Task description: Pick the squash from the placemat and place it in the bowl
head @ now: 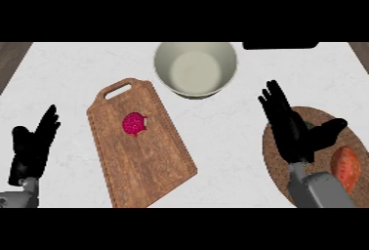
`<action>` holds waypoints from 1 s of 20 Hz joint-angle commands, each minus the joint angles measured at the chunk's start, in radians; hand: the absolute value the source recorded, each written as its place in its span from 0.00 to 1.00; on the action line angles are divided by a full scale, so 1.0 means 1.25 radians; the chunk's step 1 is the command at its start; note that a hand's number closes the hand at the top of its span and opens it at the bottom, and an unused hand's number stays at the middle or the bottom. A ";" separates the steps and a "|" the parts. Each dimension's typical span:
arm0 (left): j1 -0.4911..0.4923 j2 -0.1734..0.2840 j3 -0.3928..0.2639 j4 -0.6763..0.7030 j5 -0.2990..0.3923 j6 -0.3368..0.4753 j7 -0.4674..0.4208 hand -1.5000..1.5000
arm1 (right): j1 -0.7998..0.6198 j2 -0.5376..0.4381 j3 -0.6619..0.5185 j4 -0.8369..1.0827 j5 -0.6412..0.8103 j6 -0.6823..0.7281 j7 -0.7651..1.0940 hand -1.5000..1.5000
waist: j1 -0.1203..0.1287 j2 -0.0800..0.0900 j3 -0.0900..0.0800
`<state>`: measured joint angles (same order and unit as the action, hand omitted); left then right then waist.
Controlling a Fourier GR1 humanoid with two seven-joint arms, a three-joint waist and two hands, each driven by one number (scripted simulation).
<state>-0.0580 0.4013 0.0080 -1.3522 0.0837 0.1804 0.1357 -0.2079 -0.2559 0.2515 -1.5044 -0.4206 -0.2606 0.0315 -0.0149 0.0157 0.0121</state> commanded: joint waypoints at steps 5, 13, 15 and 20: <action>-0.053 -0.109 -0.060 -0.084 0.109 -0.110 -0.040 0.50 | 0.070 -0.218 -0.081 -0.037 0.213 -0.120 -0.048 1.00 | -0.053 -0.028 -0.015; -0.048 -0.203 -0.144 -0.130 0.137 -0.136 -0.030 0.50 | 0.258 -0.189 -0.052 -0.114 0.449 -0.422 -0.082 0.00 | -0.016 -0.019 -0.011; -0.033 -0.196 -0.138 -0.142 0.158 -0.164 -0.034 0.50 | 0.292 -0.255 -0.024 -0.175 0.514 -0.409 -0.008 0.00 | -0.007 -0.018 -0.012; -0.069 -0.185 -0.131 -0.133 0.159 -0.167 -0.012 0.50 | 0.321 -0.401 -0.010 -0.140 0.696 -0.351 0.268 0.00 | -0.009 -0.013 -0.020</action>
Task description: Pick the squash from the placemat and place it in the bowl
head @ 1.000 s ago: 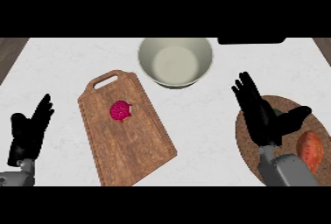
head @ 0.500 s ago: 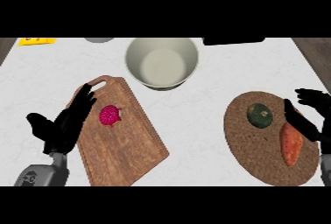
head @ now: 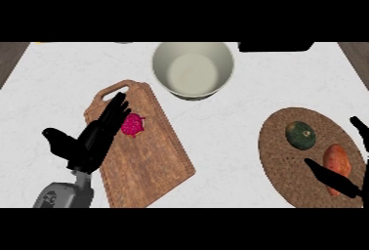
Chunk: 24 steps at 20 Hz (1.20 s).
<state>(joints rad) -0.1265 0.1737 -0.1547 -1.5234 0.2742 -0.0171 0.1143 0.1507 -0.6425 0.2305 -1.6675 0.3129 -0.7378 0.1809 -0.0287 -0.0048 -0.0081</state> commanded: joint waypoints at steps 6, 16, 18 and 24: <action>-0.004 -0.026 -0.035 -0.026 -0.018 0.012 0.012 0.50 | -0.036 -0.170 0.006 -0.127 0.171 0.240 0.521 0.00 | 0.031 0.003 -0.003; -0.005 -0.017 -0.023 -0.049 0.010 -0.020 0.038 0.50 | -0.297 -0.073 0.071 -0.155 0.104 0.545 0.940 0.00 | 0.047 0.005 0.004; 0.002 -0.062 -0.062 -0.018 -0.038 0.021 0.016 0.50 | -0.300 -0.065 0.066 -0.126 0.087 0.565 0.942 0.00 | 0.038 0.005 0.005; -0.003 -0.023 -0.018 -0.033 -0.006 -0.011 0.034 0.50 | -0.355 -0.030 0.063 -0.036 0.082 0.617 0.976 0.00 | 0.037 0.005 0.005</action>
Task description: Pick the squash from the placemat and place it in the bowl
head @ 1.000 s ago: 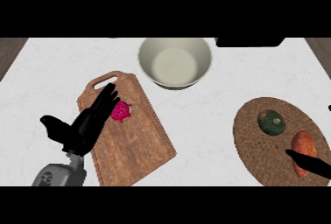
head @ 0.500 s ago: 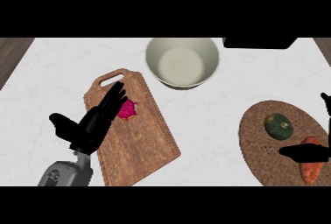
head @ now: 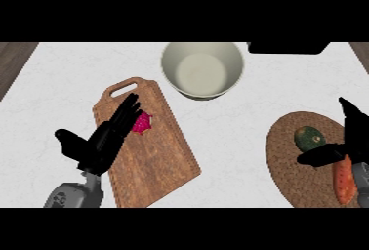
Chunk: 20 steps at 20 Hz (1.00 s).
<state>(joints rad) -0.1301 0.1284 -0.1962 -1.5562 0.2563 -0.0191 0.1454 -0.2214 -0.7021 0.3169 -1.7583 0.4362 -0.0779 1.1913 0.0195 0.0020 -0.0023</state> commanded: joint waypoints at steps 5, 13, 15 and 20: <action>0.029 0.000 -0.002 -0.004 -0.021 0.000 -0.017 0.50 | -0.061 0.038 -0.013 0.073 -0.046 0.126 0.169 0.00 | -0.009 -0.002 0.001; 0.007 -0.003 0.016 0.001 -0.011 -0.015 -0.002 0.50 | -0.081 0.108 0.008 0.100 0.023 0.143 0.178 0.00 | -0.013 -0.003 0.001; -0.006 -0.006 0.016 -0.059 -0.014 0.017 0.058 0.50 | -0.044 0.111 -0.014 0.142 0.032 0.118 0.106 0.00 | -0.012 -0.003 0.002; 0.025 -0.001 0.020 -0.035 -0.017 -0.017 0.015 0.50 | -0.088 0.151 -0.030 0.176 0.070 0.153 0.117 0.00 | -0.012 -0.003 0.001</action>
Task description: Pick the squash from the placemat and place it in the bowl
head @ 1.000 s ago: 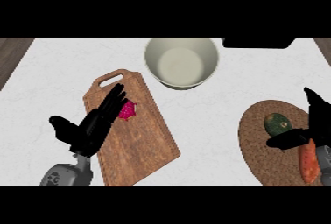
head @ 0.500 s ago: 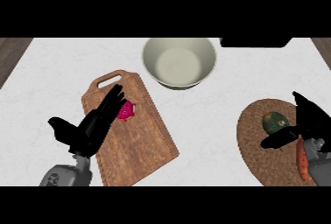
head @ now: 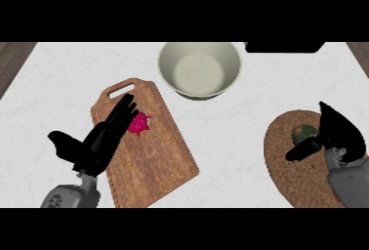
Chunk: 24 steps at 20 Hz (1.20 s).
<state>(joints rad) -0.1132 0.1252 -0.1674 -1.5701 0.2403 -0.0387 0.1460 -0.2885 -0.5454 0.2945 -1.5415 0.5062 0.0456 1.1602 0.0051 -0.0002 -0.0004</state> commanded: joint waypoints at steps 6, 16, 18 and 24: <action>-0.002 0.011 0.034 0.005 0.020 -0.035 0.009 0.50 | -0.006 0.090 -0.026 0.072 0.097 -0.008 0.082 0.00 | -0.001 0.000 0.000; 0.022 -0.012 0.026 -0.014 -0.027 -0.031 -0.008 0.50 | 0.008 0.138 -0.116 0.161 0.162 -0.025 -0.043 0.00 | -0.001 0.000 0.000; -0.038 -0.052 0.023 0.052 -0.034 -0.015 -0.013 0.50 | 0.029 0.150 -0.110 0.151 0.197 -0.033 -0.038 0.00 | -0.005 0.000 0.000; -0.009 -0.041 0.039 -0.004 -0.046 -0.017 0.020 0.50 | 0.064 0.186 -0.117 0.135 0.250 -0.068 -0.141 1.00 | -0.004 0.000 0.000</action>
<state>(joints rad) -0.1216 0.0817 -0.1246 -1.5603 0.1984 -0.0685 0.1568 -0.2589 -0.3518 0.1266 -1.3425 0.7593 0.0135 1.0071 0.0002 -0.0034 -0.0045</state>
